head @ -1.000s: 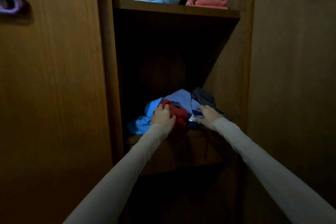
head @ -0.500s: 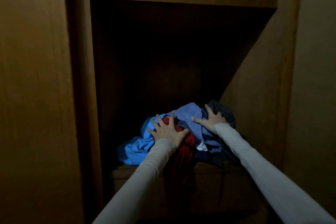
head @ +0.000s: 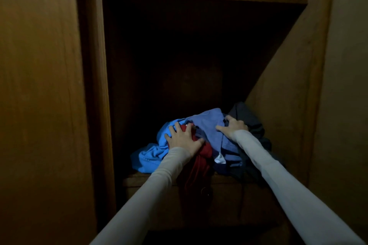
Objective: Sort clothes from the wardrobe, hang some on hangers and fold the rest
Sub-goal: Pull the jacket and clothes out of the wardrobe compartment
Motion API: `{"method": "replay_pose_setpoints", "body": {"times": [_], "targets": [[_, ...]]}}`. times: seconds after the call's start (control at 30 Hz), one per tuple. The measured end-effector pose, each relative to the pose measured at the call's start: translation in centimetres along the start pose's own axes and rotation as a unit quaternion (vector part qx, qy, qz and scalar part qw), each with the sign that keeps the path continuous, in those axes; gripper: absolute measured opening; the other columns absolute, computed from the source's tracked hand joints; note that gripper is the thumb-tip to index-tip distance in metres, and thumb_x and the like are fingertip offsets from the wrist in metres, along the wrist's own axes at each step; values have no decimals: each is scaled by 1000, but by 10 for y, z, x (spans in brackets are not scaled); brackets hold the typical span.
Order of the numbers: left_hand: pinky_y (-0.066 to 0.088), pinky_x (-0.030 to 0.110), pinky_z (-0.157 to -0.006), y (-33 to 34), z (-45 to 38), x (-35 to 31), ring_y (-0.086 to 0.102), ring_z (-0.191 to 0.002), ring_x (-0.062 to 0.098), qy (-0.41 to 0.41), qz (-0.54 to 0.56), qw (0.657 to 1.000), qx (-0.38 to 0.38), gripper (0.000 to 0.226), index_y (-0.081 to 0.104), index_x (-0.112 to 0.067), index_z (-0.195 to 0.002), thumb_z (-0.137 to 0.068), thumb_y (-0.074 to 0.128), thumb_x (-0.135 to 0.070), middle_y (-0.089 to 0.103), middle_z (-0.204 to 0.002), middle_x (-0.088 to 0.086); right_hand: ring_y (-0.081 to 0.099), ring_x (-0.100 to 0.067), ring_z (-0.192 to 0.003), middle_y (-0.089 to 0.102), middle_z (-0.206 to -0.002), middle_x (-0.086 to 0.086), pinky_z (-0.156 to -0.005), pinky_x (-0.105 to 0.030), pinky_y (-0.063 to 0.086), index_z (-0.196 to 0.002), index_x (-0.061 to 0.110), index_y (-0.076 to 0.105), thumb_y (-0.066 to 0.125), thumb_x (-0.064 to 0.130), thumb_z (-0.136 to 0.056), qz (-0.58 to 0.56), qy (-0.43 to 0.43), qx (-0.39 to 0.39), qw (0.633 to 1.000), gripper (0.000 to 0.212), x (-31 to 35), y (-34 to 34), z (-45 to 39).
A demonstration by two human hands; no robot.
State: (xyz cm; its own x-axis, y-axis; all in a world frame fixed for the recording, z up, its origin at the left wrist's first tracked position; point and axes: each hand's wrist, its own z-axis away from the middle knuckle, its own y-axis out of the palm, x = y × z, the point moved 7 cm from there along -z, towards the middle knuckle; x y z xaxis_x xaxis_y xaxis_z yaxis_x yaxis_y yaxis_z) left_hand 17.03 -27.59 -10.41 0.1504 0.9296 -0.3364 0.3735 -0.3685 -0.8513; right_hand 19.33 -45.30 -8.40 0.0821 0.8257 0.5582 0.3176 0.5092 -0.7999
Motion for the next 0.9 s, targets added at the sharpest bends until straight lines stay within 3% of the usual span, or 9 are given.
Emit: {"method": "replay_pose_setpoints", "body": {"times": [0.2, 0.4, 0.5, 0.57, 0.67, 0.8, 0.9], "targets": [[19, 49, -111, -12, 15, 2, 17, -136, 37, 22, 33, 999, -13, 61, 35, -23, -139, -86, 50, -48, 21, -147, 17, 41, -36, -127, 41, -140, -16, -99, -39, 38, -143, 22, 33, 54, 48, -89, 15, 16, -23, 999, 63, -3, -15, 35], [19, 51, -110, -22, 26, 10, 21, -135, 35, -7, 89, 994, -63, 66, 34, -23, -140, -86, 45, -59, 30, -144, 16, 41, -38, -123, 39, -136, -16, -104, -47, 34, -127, 27, 42, 49, 56, -88, 1, 65, -49, 997, 49, -10, -27, 56], [0, 58, -111, -16, 29, 9, -1, -141, 41, -57, 121, 991, -29, 86, 21, -29, -145, -76, 45, -75, 9, -153, 22, 26, -41, -133, 23, -147, -17, -107, -52, 29, -144, 30, 18, 54, 63, -81, -68, 94, -60, 991, 79, -9, -30, 54], [-4, 61, -110, -12, 29, 10, -13, -140, 45, -92, 134, 987, -7, 106, 3, -32, -149, -67, 49, -81, -8, -154, 22, 16, -41, -138, 11, -153, -17, -109, -55, 24, -149, 29, -5, 57, 70, -74, -76, 124, -60, 988, 106, -9, -29, 53], [7, 61, -110, -8, 26, 14, 3, -139, 48, -149, 183, 972, 12, 121, -11, -35, -148, -61, 61, -77, -3, -152, 28, 16, -43, -139, 2, -155, -20, -108, -56, 26, -149, 23, -15, 63, 73, -66, -71, 164, -38, 983, 124, -13, -22, 46], [22, 50, -108, -8, 21, 14, 23, -133, 41, -172, 133, 976, 10, 123, -8, -25, -149, -62, 65, -72, 21, -145, 27, 25, -40, -138, 15, -154, -19, -107, -53, 32, -151, 12, 1, 65, 72, -65, -47, 176, -25, 983, 122, -11, -12, 36], [26, 45, -107, -12, 20, 8, 29, -131, 38, -164, 125, 978, -19, 112, 12, -11, -145, -65, 70, -62, 30, -142, 24, 37, -34, -132, 35, -145, -16, -102, -43, 39, -143, 7, 28, 64, 64, -73, 3, 127, -62, 990, 97, -2, -12, 34]]}}
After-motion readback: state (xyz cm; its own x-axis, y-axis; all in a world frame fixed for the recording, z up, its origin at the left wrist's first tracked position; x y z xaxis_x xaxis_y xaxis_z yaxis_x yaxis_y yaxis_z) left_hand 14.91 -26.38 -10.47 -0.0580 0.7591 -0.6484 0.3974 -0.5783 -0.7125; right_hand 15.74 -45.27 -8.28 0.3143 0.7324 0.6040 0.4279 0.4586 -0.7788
